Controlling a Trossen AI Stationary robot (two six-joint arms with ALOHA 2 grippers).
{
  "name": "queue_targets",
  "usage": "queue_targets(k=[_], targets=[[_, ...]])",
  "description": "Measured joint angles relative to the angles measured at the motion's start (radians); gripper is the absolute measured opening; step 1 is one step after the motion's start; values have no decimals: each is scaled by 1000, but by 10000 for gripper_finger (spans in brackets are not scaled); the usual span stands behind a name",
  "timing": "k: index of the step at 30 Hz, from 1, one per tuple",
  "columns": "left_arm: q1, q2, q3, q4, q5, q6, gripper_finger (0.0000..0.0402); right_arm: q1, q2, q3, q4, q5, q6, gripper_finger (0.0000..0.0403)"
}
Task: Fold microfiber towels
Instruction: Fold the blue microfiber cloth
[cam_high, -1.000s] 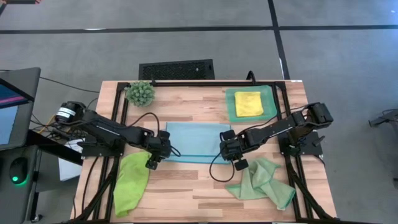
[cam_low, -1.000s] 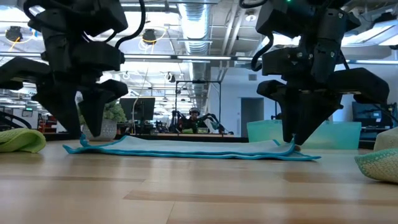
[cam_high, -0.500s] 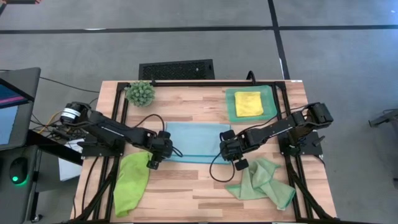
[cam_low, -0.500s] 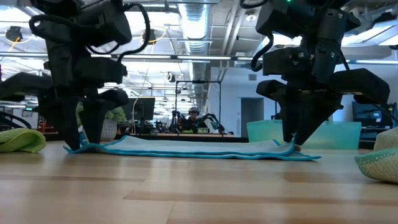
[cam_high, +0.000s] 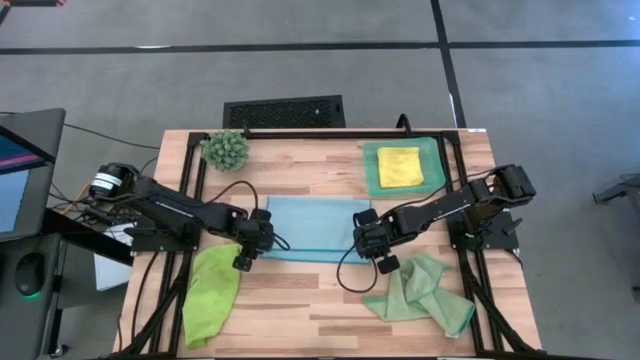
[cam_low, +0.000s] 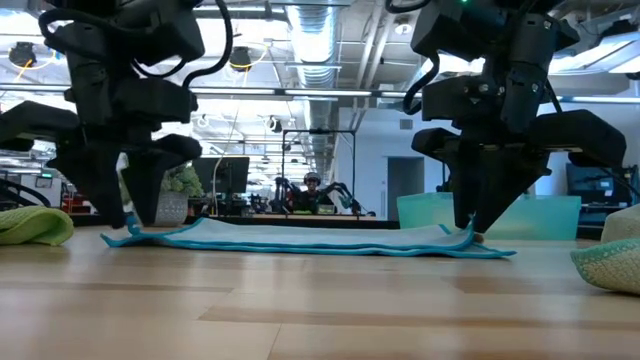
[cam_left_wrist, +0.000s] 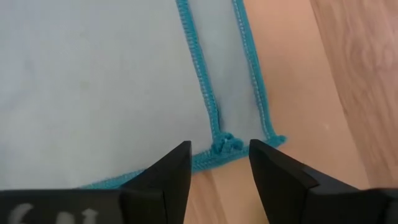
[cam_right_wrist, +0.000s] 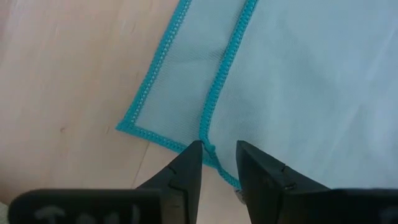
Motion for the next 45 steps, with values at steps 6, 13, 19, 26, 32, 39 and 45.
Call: queue_targets(k=[6, 13, 19, 26, 32, 39, 45], targets=[[0, 0, -22, 43, -11, -2, 151, 0, 0, 0, 0, 0, 0, 121], [0, 0, -22, 64, -19, 5, 151, 0, 0, 0, 0, 0, 8, 120], [0, 0, -22, 63, -18, 4, 151, 0, 0, 0, 0, 0, 8, 120], [0, 0, -22, 63, -14, 4, 106, 0, 0, 0, -1, 0, 8, 120], [0, 0, -22, 62, -22, 4, 38, 0, 0, 0, -1, 0, 8, 120], [0, 0, -22, 63, -40, 4, 3, 1, 0, 0, 3, 0, 8, 92], [2, 0, -15, 77, -108, 5, 1, 2, 0, 0, 3, 0, 9, 11]])
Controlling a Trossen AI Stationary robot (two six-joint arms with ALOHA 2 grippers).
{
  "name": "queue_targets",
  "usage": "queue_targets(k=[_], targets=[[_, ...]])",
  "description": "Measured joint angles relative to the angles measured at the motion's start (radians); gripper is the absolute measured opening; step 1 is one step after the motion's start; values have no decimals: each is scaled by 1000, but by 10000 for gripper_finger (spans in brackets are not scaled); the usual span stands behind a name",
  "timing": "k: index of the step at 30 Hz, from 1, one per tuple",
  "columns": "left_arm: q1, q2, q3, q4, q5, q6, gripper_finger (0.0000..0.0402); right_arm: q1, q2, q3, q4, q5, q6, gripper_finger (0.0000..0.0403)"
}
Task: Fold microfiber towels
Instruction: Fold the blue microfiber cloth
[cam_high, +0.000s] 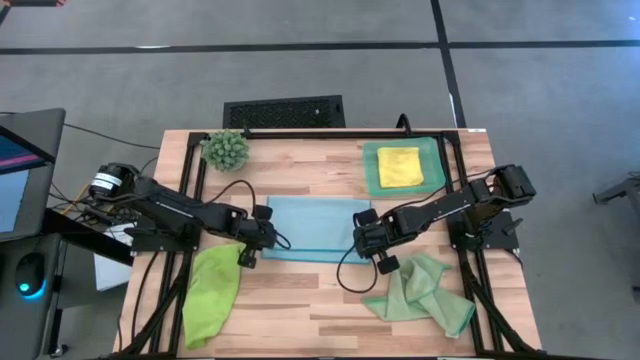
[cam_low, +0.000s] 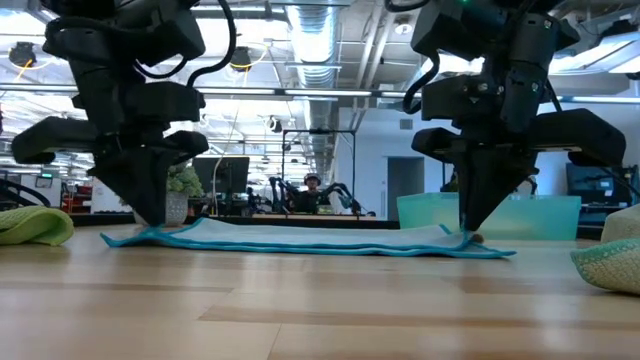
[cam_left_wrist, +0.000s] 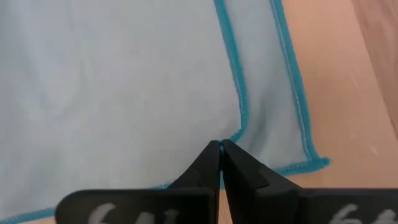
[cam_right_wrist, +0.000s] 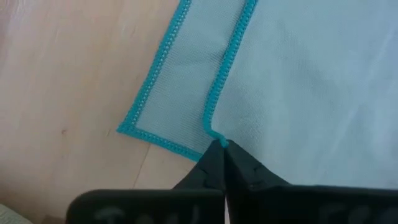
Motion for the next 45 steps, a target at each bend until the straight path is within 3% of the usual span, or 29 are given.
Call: queue_targets(k=[11, 19, 29, 35, 42, 45], targets=[[59, -8, 16, -18, -80, 41, 0, -36, 0, 0, -41, 8, 34, 7], [104, -158, 16, -80, -104, 16, 0, -69, -29, 0, -61, 12, 79, 3], [104, -230, 16, -131, -72, -46, 0, -67, -146, 1, -110, -1, 156, 1], [67, -222, 0, -78, 21, -102, 0, -4, -148, 0, -88, -57, 229, 1], [21, -222, -22, -60, -12, -118, 0, 22, -148, 0, -40, -46, 278, 0], [24, -222, -22, -57, -63, -108, 0, 1, -146, 0, -40, 4, 287, 0]])
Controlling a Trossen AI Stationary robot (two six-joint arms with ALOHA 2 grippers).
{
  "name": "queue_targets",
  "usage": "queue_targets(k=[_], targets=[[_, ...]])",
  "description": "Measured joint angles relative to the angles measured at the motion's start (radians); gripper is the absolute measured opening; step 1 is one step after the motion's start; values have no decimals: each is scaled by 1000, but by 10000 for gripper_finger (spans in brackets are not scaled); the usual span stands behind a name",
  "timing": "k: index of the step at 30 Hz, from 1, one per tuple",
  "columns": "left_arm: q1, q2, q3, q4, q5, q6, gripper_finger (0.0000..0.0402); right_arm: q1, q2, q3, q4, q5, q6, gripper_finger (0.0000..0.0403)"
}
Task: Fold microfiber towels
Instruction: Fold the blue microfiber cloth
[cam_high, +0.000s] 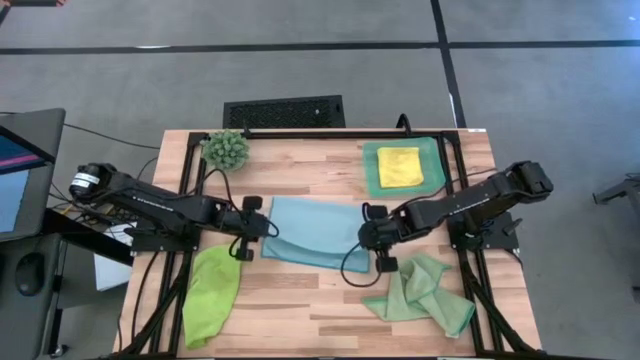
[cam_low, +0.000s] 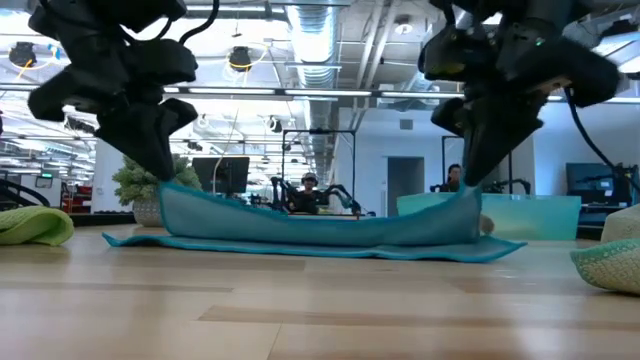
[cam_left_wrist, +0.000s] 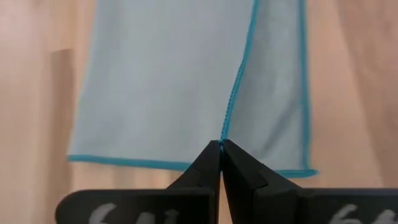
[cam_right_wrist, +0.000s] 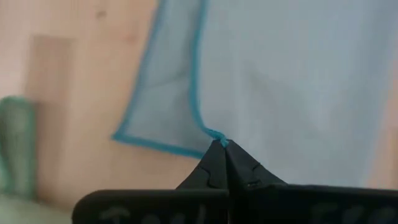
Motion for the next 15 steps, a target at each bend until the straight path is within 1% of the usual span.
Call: queue_targets(k=[4, 7, 11, 15], targets=[[26, 0, 0, 10, -68, 7, 0, -50, 0, 0, -2, 89, 1, 0], [43, 0, 0, 40, -102, 18, 0, -77, 0, 0, -4, 99, 1, 0], [63, 0, 0, 62, -139, 48, 0, -81, -2, 0, -9, 114, 0, 0], [93, 0, 11, 59, -171, 85, 0, -79, -24, 12, -82, 161, 4, 0]])
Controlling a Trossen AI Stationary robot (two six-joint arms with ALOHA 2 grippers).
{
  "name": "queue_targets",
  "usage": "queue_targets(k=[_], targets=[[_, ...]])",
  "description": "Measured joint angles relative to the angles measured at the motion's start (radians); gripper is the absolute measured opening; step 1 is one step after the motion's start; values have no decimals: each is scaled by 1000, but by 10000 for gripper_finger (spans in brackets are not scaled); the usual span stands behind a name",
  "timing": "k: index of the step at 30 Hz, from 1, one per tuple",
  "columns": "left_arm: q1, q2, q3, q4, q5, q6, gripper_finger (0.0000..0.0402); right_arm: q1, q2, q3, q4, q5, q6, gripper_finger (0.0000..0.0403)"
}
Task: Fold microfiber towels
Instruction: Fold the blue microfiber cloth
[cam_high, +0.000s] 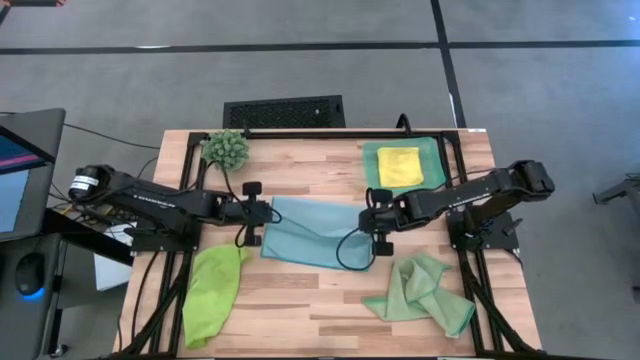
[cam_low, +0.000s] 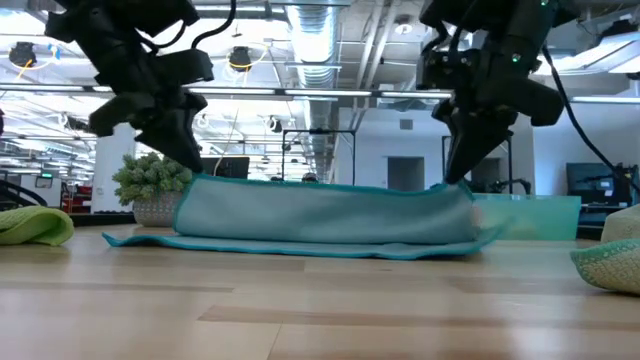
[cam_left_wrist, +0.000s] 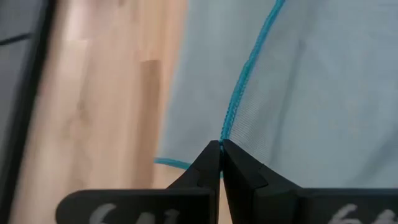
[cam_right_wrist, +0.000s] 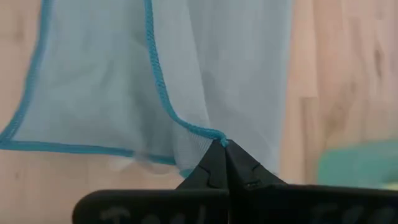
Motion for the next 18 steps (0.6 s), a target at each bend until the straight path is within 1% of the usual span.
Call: queue_targets(k=[3, 8, 11, 12, 15, 18], targets=[[38, 0, 18, 4, -33, 38, 0, -3, -32, 3, -31, 37, 6, 0], [107, 0, 29, 25, -31, 92, 0, -36, -52, 5, -54, 84, 13, 0], [147, 0, 29, 28, -31, 109, 0, -62, -54, 4, -75, 115, 48, 0], [160, 0, 29, 28, -29, 109, 0, -72, -54, 5, -78, 109, 63, 0], [185, 0, 29, 24, -2, 111, 0, -92, -42, 4, -69, 46, 76, 0], [193, 0, 29, 27, 3, 130, 0, -91, -41, 3, -79, 64, 79, 0]])
